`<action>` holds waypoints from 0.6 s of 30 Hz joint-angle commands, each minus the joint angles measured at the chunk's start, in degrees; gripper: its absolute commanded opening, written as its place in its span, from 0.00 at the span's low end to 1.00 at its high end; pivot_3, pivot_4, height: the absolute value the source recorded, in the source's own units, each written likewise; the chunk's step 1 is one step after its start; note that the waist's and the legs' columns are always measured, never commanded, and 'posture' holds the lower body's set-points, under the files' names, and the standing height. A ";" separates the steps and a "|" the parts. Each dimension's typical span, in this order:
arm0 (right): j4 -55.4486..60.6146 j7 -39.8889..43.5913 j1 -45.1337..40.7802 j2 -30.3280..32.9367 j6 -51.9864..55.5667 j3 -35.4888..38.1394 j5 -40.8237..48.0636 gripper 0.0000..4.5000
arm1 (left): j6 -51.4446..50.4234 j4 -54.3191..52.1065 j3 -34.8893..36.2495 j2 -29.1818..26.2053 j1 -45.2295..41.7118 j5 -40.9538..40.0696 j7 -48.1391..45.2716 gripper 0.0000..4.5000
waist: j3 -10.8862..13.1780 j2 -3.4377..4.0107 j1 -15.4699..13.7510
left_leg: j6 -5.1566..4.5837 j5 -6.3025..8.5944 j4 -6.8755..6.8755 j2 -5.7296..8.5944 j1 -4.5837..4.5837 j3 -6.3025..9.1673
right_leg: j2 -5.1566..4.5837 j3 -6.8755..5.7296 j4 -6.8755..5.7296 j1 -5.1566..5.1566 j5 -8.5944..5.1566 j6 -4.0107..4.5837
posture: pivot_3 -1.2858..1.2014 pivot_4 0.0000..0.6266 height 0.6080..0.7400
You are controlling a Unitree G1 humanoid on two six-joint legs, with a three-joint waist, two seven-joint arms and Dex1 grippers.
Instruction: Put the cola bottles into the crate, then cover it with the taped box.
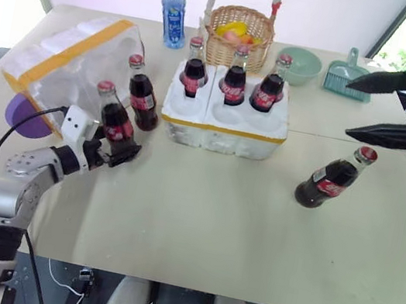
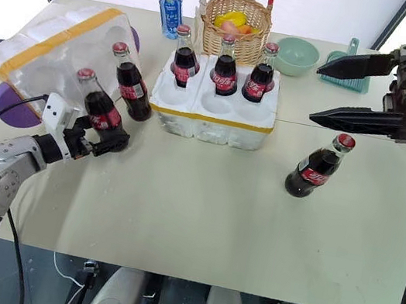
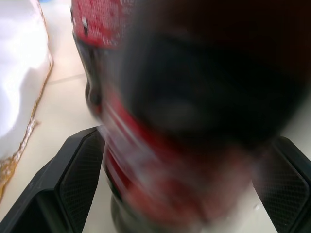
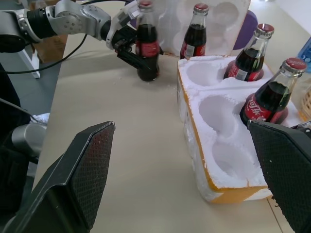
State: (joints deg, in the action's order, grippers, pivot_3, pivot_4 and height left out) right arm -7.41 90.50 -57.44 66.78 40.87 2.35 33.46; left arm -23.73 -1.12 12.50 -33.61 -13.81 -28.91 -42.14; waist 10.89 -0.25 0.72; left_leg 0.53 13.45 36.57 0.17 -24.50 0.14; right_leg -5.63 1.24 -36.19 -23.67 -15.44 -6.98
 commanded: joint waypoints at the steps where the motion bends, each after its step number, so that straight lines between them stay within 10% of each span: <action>1: 1.63 -1.10 0.57 0.32 -0.26 2.65 0.73 1.00 | 0.04 -1.33 2.37 -0.46 -0.79 -1.14 0.32 0.99 | 0.00 0.00 0.01 | 0.00 0.00 0.03 0.00 0.03 0.01 | 0.01 0.00 0.00 0.04 0.01 0.00 | 0.52 0.24 1.00; 4: 1.89 -2.08 1.11 -0.11 -0.34 2.98 0.73 1.00 | 0.53 -1.32 2.43 0.06 -1.09 -1.64 0.00 0.99 | 0.00 0.00 0.05 | 0.00 0.00 0.19 0.00 0.03 0.00 | 0.02 0.00 -0.02 0.10 0.04 -0.03 | 0.52 0.24 1.00; 8: 1.78 -3.06 1.31 -0.71 -0.48 2.88 0.61 1.00 | -0.69 -2.70 3.46 0.34 -1.26 -4.18 -1.00 0.62 | 0.01 -0.02 0.00 | -0.01 0.01 0.45 -0.03 0.02 0.01 | 0.00 0.01 -0.02 0.23 0.09 -0.05 | 0.52 0.24 1.00; 18: 1.89 -4.23 3.41 -1.49 -1.16 2.78 0.02 1.00 | -14.16 -13.53 6.08 -4.44 -2.21 -17.18 -3.89 0.62 | 0.11 -0.18 0.01 | -0.01 0.01 0.53 -0.05 -0.03 0.04 | -0.02 0.03 -0.01 0.23 0.16 -0.04 | 0.52 0.24 1.00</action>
State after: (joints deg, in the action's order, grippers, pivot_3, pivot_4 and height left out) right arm -6.88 86.42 -53.69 65.19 40.55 3.07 32.83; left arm -35.72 -8.11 15.33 -36.47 -14.19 -40.28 -43.97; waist 11.00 -0.43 0.73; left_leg 0.52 13.46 37.08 0.11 -24.54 0.19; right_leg -5.65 1.27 -36.20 -23.46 -15.28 -7.02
